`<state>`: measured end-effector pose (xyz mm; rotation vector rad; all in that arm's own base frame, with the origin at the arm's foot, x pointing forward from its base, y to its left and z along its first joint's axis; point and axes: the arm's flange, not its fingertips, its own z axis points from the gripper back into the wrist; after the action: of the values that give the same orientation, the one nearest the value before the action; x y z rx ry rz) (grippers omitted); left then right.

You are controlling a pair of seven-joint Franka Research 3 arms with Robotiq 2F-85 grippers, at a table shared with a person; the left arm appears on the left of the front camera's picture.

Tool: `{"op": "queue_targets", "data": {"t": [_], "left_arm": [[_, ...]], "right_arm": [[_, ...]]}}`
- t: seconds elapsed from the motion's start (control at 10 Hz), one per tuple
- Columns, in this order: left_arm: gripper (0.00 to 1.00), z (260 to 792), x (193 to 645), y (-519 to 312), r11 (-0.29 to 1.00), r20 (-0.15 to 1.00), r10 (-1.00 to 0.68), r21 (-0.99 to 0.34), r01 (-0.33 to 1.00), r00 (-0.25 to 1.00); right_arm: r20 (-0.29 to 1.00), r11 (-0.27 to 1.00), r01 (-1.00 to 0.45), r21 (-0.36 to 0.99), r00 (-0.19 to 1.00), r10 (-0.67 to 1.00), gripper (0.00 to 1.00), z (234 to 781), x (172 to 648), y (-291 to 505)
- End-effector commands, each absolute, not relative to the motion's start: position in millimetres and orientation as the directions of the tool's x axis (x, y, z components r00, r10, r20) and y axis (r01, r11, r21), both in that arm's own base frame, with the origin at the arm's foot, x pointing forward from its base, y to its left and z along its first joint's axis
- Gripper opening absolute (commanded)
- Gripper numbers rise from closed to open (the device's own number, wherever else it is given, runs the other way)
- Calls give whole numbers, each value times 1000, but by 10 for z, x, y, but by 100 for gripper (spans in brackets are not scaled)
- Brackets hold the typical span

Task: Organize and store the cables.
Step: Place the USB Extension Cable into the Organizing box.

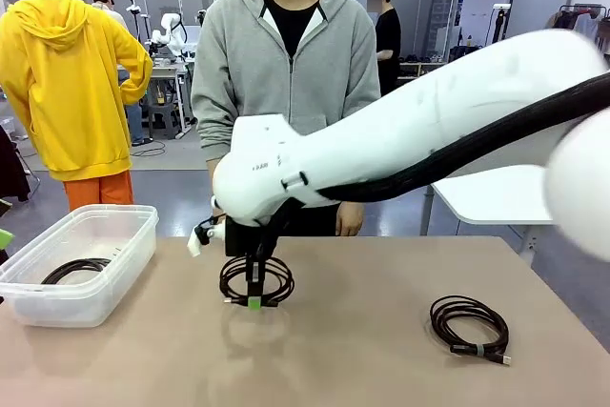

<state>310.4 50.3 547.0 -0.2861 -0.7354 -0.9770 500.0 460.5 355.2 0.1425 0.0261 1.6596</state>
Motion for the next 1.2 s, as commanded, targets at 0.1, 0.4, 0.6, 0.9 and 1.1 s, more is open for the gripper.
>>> {"op": "queue_targets", "data": {"t": [0.1,0.4,0.6,0.9,1.1], "left_arm": [[100,5470,3096,503,539,678,-651,96,837,342],[100,5470,3096,503,539,678,-651,96,837,342],[100,5470,3096,503,539,678,-651,96,837,342],[100,5508,3164,355,531,653,-677,114,840,340],[100,5512,3292,-102,485,618,-725,144,862,305]], "right_arm": [[72,-87,-983,165,-75,995,0,3445,5135,4761],[57,-97,-979,180,-88,994,43,3422,5011,4703],[48,-93,-979,183,-86,995,73,3423,4968,4648],[129,-45,-992,122,-29,991,100,3739,4949,4352],[216,23,-998,62,36,976,83,4104,4945,3836]]}}
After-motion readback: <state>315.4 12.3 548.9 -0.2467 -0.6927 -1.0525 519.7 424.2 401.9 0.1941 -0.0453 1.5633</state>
